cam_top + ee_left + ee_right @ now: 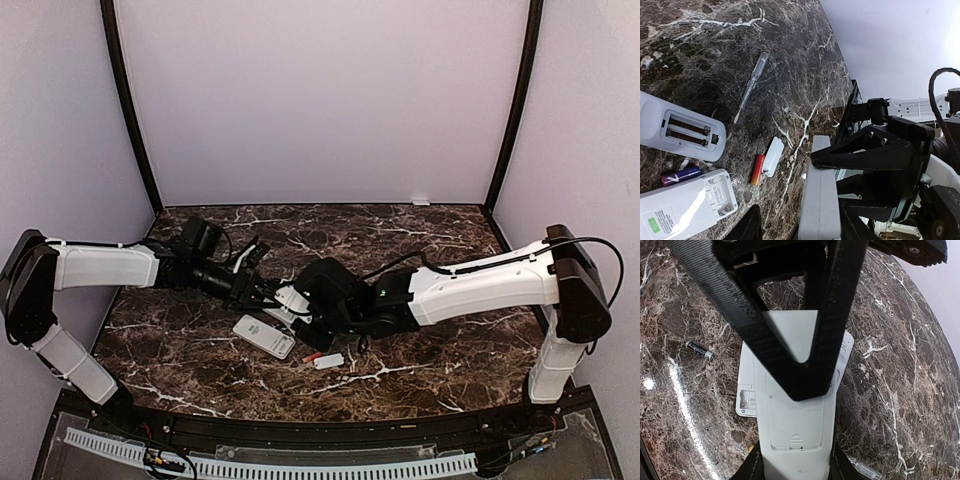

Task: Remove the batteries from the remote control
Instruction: Remove the battery cover from the remote control.

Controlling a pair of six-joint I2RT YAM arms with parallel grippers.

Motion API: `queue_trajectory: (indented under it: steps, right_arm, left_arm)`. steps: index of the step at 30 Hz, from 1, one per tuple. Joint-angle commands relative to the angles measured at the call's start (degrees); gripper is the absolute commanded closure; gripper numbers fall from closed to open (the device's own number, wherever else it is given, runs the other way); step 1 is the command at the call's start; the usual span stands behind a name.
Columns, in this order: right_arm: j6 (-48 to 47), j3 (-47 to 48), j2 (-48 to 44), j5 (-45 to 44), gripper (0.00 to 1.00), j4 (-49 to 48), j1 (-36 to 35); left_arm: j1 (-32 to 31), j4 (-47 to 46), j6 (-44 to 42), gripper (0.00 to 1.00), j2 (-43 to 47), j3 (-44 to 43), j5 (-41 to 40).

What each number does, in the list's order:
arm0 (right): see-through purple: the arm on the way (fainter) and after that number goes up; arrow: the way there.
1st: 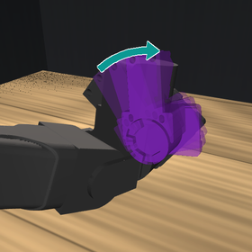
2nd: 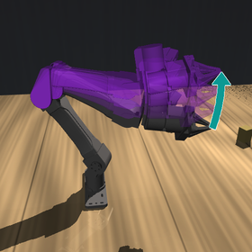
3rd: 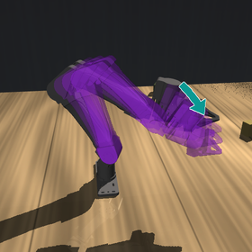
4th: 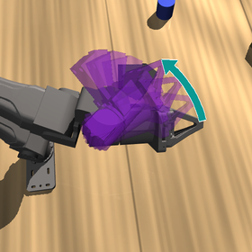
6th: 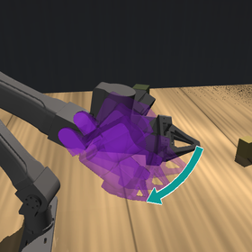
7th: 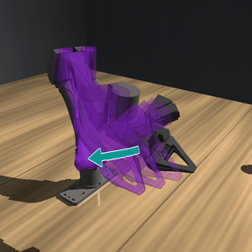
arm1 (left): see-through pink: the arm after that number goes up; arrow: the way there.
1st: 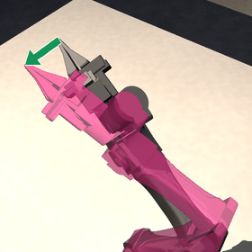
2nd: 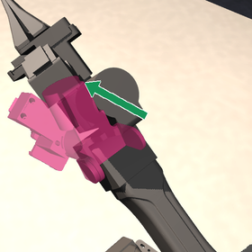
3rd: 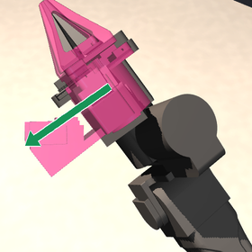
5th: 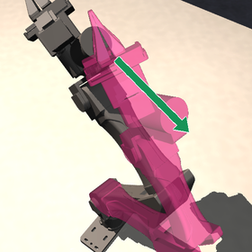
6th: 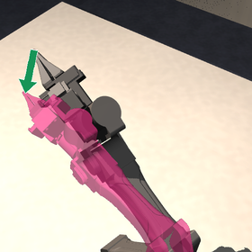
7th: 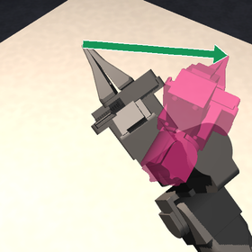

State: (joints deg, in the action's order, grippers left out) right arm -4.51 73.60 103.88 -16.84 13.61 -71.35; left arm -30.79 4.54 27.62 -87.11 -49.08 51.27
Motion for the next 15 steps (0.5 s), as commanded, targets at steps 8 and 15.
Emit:
queue_trajectory:
  steps: [8, 15]
  right_arm:
    - [0.1, 0.0, -1.0, -2.0, 0.92, -0.9, -0.6]
    - [0.6, -0.7, -1.6, -1.7, 0.92, -0.4, -0.6]
  left_arm:
    - [0.4, 5.2, -3.9, 0.54, 2.5, -0.4, -3.6]
    - [4.2, 6.3, -4.5, 0.61, 4.2, -0.2, -2.9]
